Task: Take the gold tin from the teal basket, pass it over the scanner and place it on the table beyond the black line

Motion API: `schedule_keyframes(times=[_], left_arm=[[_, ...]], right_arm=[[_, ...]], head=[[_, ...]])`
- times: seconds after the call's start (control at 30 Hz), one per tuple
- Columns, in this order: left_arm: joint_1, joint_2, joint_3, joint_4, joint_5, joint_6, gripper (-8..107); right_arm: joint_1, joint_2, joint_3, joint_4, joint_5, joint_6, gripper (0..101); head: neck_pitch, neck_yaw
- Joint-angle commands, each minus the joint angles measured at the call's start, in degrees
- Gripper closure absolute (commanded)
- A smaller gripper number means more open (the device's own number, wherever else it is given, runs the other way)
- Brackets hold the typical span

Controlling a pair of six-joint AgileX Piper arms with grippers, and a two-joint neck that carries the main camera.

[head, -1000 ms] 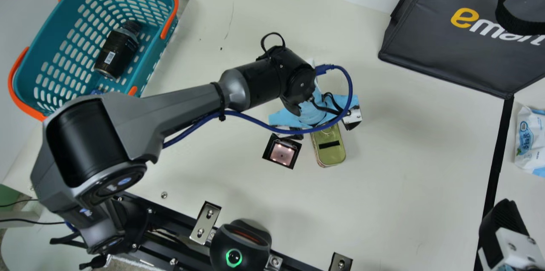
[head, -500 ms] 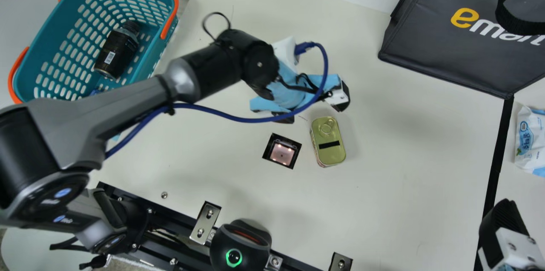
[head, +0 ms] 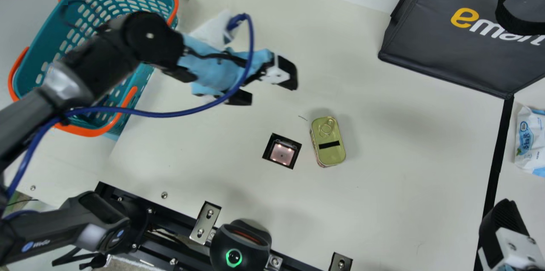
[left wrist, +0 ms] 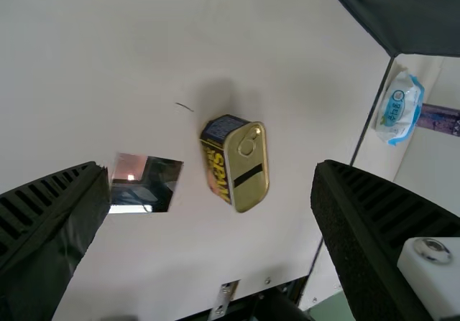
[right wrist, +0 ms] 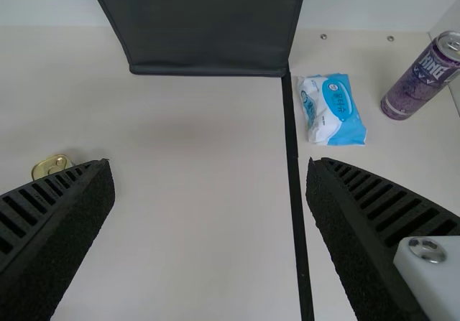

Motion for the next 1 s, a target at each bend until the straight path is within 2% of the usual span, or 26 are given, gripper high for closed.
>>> schedule_keyframes(times=[0.0, 0.3, 0.67, 0.7, 0.8, 0.97], left_arm=[[3.8, -4.7, 1.2, 1.9, 0.6, 4.4, 9], [10.6, -18.1, 3.3, 12.7, 3.3, 12.1, 9], [10.9, -30.8, -0.1, 28.2, 7.2, 12.6, 9], [11.2, -28.9, 0.3, 24.3, 7.0, 12.8, 9], [11.0, -30.9, -0.1, 27.8, 7.4, 12.7, 9], [11.0, -31.0, -0.1, 28.1, 7.5, 12.6, 9]], right_arm=[[0.0, 0.0, 0.0, 0.0, 0.0, 0.0, 6], [0.0, 0.0, 0.0, 0.0, 0.0, 0.0, 6], [0.0, 0.0, 0.0, 0.0, 0.0, 0.0, 6], [0.0, 0.0, 0.0, 0.0, 0.0, 0.0, 6], [0.0, 0.0, 0.0, 0.0, 0.0, 0.0, 6], [0.0, 0.0, 0.0, 0.0, 0.0, 0.0, 6]], head=[[-1.7, 0.1], [-1.7, 0.1], [-1.7, 0.1], [-1.7, 0.1], [-1.7, 0.1], [-1.7, -2.5]])
